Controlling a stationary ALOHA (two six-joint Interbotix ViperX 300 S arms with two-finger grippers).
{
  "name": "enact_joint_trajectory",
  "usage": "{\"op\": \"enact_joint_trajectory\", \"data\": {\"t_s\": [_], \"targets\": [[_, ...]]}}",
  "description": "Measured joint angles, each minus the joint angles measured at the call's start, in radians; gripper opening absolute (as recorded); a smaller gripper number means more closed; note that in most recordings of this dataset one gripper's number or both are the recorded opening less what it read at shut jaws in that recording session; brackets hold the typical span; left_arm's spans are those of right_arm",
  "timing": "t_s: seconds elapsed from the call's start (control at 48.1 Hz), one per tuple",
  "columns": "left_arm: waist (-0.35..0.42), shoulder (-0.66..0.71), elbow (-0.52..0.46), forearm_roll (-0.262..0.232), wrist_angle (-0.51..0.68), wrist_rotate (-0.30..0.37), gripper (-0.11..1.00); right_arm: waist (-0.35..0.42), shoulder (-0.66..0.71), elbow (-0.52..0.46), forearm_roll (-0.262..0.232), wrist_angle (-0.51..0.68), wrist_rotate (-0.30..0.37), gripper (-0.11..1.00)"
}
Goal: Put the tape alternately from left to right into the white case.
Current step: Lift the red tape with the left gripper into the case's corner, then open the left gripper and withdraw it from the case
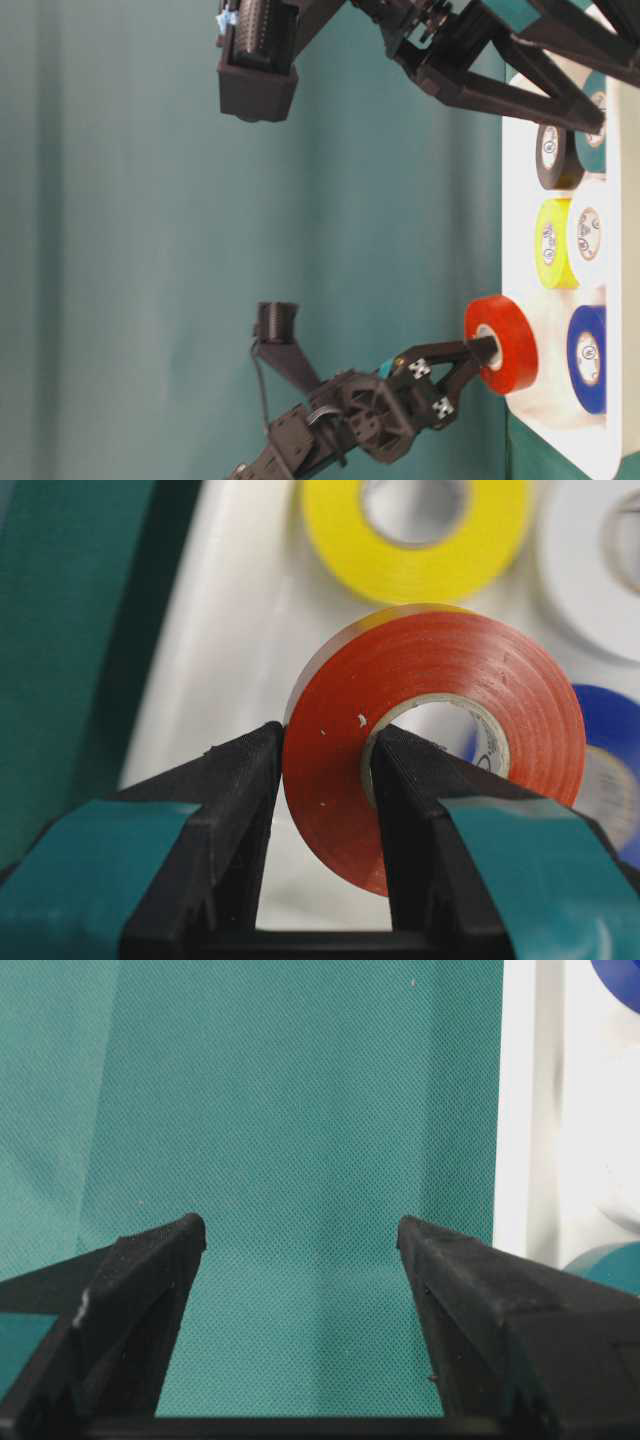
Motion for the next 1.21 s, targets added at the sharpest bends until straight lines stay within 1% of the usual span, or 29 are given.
{"op": "enact_joint_trajectory", "data": {"t_s": [0.083, 0.25, 0.686, 0.728, 0.791, 0.832, 0.895, 1.04, 1.103, 1.144, 1.207], "targets": [[0.021, 0.025, -0.012, 0.000, -0.002, 0.020, -0.04, 0.003, -0.002, 0.002, 0.000, 0.000, 0.000, 0.83], [0.052, 0.051, -0.020, 0.000, -0.003, 0.028, -0.04, 0.003, 0.000, 0.000, 0.000, 0.000, 0.000, 0.83], [0.055, 0.060, -0.021, 0.000, -0.002, 0.031, -0.04, 0.003, 0.000, 0.000, 0.000, 0.000, -0.002, 0.83], [0.055, 0.061, -0.020, 0.000, -0.002, 0.031, -0.01, 0.003, 0.000, 0.002, -0.002, 0.000, 0.000, 0.83], [0.055, 0.060, -0.020, 0.000, -0.003, 0.032, 0.07, 0.003, 0.000, 0.002, -0.002, 0.000, 0.000, 0.83], [0.054, 0.060, -0.017, 0.000, -0.002, 0.031, 0.15, 0.003, 0.000, 0.000, 0.000, 0.000, -0.002, 0.83], [0.052, 0.058, -0.011, 0.000, -0.003, 0.031, 0.31, 0.005, 0.000, 0.002, -0.002, 0.000, 0.000, 0.83], [0.048, 0.034, 0.003, 0.000, -0.005, 0.032, 0.75, 0.003, 0.000, 0.000, -0.002, 0.000, 0.000, 0.83], [0.049, 0.017, 0.011, 0.000, -0.005, 0.032, 0.90, 0.003, -0.002, 0.002, 0.000, 0.000, 0.000, 0.83], [0.048, 0.005, 0.017, 0.000, -0.005, 0.031, 0.95, 0.003, -0.002, 0.002, 0.000, 0.000, 0.000, 0.83], [0.049, -0.014, 0.028, 0.000, -0.005, 0.031, 0.96, 0.005, 0.000, 0.000, -0.002, 0.000, 0.000, 0.83]]}}
